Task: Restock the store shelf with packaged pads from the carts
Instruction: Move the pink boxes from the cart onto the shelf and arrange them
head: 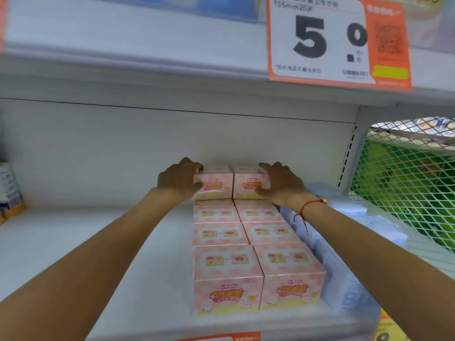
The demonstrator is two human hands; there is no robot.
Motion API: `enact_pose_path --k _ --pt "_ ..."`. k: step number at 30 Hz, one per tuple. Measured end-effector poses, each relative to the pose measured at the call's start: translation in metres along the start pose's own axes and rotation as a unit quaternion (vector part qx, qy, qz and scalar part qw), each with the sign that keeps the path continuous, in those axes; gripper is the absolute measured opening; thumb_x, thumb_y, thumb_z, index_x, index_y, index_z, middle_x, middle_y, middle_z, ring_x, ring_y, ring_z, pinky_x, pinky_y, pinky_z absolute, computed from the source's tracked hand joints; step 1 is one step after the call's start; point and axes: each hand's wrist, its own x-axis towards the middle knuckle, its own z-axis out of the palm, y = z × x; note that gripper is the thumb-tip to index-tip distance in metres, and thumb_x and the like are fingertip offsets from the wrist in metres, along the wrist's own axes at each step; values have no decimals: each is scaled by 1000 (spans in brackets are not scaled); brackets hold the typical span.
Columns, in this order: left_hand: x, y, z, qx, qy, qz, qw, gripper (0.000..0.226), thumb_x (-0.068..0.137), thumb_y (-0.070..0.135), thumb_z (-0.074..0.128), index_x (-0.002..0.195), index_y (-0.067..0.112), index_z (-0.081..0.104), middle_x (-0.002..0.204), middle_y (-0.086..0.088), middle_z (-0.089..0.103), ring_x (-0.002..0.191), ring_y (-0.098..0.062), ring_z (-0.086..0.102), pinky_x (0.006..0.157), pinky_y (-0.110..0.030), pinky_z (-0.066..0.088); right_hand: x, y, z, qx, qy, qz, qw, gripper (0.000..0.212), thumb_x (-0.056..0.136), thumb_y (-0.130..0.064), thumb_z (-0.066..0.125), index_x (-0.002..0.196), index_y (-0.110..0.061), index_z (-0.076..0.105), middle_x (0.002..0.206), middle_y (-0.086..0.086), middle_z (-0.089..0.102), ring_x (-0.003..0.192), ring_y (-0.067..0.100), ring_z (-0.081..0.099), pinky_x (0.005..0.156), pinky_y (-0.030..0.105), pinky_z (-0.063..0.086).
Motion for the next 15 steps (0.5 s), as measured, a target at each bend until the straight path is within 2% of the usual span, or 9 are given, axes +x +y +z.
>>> enact_pose_path --k 3,6,15 --pt "3 4 5 -9 19 3 1000 42 95 31 53 136 31 44 139 2 44 120 -25 52 92 -34 41 4 -1 4 14 37 -23 999 56 89 -32 59 141 -29 36 142 7 33 128 27 38 93 38 44" --pt "9 7 10 -3 34 0 999 41 95 30 53 136 32 46 138 1 46 118 -27 54 91 -34 42 10 -3 8 25 46 -42 998 49 90 -27 58 136 -29 44 138 5 38 124 25 42 90 35 44" --pt "22 0 18 16 40 -3 999 43 96 28 52 138 32 44 137 -2 47 118 -29 53 91 -37 43 26 -7 23 68 56 -34 996 51 90 -25 60 138 -24 44 127 9 43 117 27 46 90 36 44"
